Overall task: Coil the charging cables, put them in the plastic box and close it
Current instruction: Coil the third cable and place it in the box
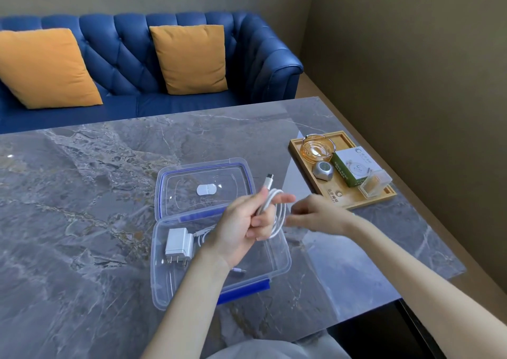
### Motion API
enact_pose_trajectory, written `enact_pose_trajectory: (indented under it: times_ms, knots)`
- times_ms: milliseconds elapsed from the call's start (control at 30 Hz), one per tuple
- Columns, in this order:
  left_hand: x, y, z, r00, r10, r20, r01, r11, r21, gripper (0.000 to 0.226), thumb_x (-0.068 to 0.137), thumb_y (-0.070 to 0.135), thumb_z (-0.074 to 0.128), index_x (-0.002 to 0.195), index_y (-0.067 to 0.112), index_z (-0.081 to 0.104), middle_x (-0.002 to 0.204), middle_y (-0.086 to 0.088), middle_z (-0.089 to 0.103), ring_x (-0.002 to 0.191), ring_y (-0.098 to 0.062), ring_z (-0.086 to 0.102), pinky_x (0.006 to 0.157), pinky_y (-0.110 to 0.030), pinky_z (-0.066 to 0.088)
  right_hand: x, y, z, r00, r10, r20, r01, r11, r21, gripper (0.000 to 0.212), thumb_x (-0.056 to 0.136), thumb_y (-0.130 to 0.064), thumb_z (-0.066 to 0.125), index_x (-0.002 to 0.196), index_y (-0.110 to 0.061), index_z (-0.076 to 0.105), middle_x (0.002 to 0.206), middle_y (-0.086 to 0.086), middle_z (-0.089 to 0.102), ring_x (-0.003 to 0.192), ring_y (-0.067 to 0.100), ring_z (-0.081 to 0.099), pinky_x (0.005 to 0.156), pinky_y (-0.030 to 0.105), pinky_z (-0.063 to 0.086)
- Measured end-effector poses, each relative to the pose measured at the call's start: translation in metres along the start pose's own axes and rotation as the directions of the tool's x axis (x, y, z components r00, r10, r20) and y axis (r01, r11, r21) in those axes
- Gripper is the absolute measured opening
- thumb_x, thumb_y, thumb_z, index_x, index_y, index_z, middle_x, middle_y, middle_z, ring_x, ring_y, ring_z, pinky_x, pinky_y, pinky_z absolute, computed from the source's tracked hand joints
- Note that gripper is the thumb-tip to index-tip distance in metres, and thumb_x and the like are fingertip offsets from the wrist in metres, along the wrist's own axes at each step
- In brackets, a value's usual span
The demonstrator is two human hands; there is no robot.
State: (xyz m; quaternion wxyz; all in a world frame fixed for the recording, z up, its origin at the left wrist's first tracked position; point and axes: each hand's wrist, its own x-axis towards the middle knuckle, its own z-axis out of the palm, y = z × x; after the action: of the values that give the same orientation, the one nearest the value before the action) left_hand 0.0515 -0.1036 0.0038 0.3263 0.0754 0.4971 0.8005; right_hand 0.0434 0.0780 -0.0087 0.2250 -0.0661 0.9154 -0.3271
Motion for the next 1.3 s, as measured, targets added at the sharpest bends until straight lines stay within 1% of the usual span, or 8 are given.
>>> enact_pose_trajectory:
  times_ms: [200,467,633,900,1000,1067,1167,1300]
  knots:
    - [0.0,-0.017,0.003,0.994,-0.003,-0.113,0.03,0.97,0.242,0.041,0.098,0.031,0.03,0.102,0.005,0.061,0.044,0.01,0.03,0.038,-0.003,0.024,0.043,-0.016,0.02,0.001,-0.02,-0.026,0.977,-0.048,-0.208,0.078,0.987,0.139,0.033,0.088,-0.031,0.058,0.074,-0.002,0.064,0.056,0.009,0.044,0.041,0.007,0.034,0.039,0.014,0.026]
    - [0.011,-0.032,0.012,0.93,0.1,-0.354,-0.063,0.991,0.114,0.036,0.099,0.026,0.03,0.071,0.014,0.049,0.04,0.014,0.031,0.038,-0.002,0.026,0.039,-0.013,0.02,-0.011,-0.036,0.006,0.808,-0.378,-0.452,0.263,0.918,-0.298,0.028,0.088,-0.033,0.053,0.082,-0.009,0.067,0.069,0.003,0.069,0.058,0.015,0.06,0.053,0.029,0.047]
    - [0.012,-0.031,0.013,0.909,0.054,-0.414,-0.074,0.997,-0.032,0.048,0.099,0.026,0.033,0.056,0.019,0.055,0.034,0.009,0.043,0.034,-0.001,0.038,0.039,-0.014,0.03,-0.015,-0.039,0.037,0.682,-0.541,-0.492,0.22,0.794,-0.567,0.042,0.096,-0.034,0.031,0.09,-0.012,0.066,0.067,-0.001,0.063,0.054,0.021,0.06,0.038,0.026,0.041]
    - [0.012,-0.035,-0.001,0.929,-0.009,-0.371,-0.042,0.991,-0.129,0.034,0.096,0.028,0.039,0.075,0.011,0.059,0.044,0.007,0.051,0.036,-0.002,0.041,0.036,-0.012,0.031,-0.027,-0.028,0.041,0.598,-0.701,-0.39,0.324,0.656,-0.682,0.037,0.096,-0.029,0.037,0.109,-0.009,0.066,0.081,0.002,0.064,0.064,0.019,0.053,0.05,0.026,0.041]
    - [0.01,-0.034,-0.009,0.973,-0.062,-0.224,-0.002,0.962,-0.274,0.033,0.092,0.03,0.041,0.066,0.014,0.053,0.035,0.009,0.043,0.029,-0.002,0.033,0.037,-0.015,0.025,-0.032,-0.031,0.033,0.597,-0.618,-0.512,0.497,0.786,-0.369,0.027,0.092,-0.025,0.047,0.095,-0.012,0.07,0.077,0.002,0.064,0.067,0.014,0.055,0.059,0.019,0.043]
    - [0.008,-0.035,-0.012,0.998,-0.06,-0.033,0.041,0.911,-0.41,0.03,0.086,0.032,0.047,0.063,0.015,0.055,0.033,0.009,0.039,0.027,-0.001,0.03,0.037,-0.016,0.027,-0.03,-0.035,0.02,0.727,-0.36,-0.584,0.457,0.889,0.02,0.025,0.09,-0.028,0.05,0.096,-0.015,0.07,0.084,0.001,0.067,0.078,0.011,0.059,0.068,0.017,0.045]
    - [0.007,-0.037,-0.016,0.975,0.008,0.223,0.111,0.848,-0.518,0.023,0.086,0.03,0.054,0.071,0.013,0.059,0.039,0.008,0.049,0.034,-0.007,0.025,0.042,-0.017,0.035,-0.022,-0.037,0.0,0.976,-0.082,-0.203,0.169,0.871,0.462,0.023,0.094,-0.024,0.047,0.107,-0.022,0.066,0.101,-0.004,0.069,0.092,0.006,0.062,0.08,0.015,0.047]
    - [0.009,-0.04,-0.021,0.972,-0.013,0.236,0.135,0.85,-0.508,0.028,0.09,0.029,0.045,0.07,0.013,0.056,0.04,0.008,0.049,0.035,-0.007,0.024,0.042,-0.018,0.036,-0.017,-0.031,0.007,0.991,-0.129,0.037,0.083,0.804,0.589,0.024,0.096,-0.016,0.044,0.109,-0.024,0.062,0.101,0.0,0.07,0.094,0.008,0.066,0.086,0.021,0.053]
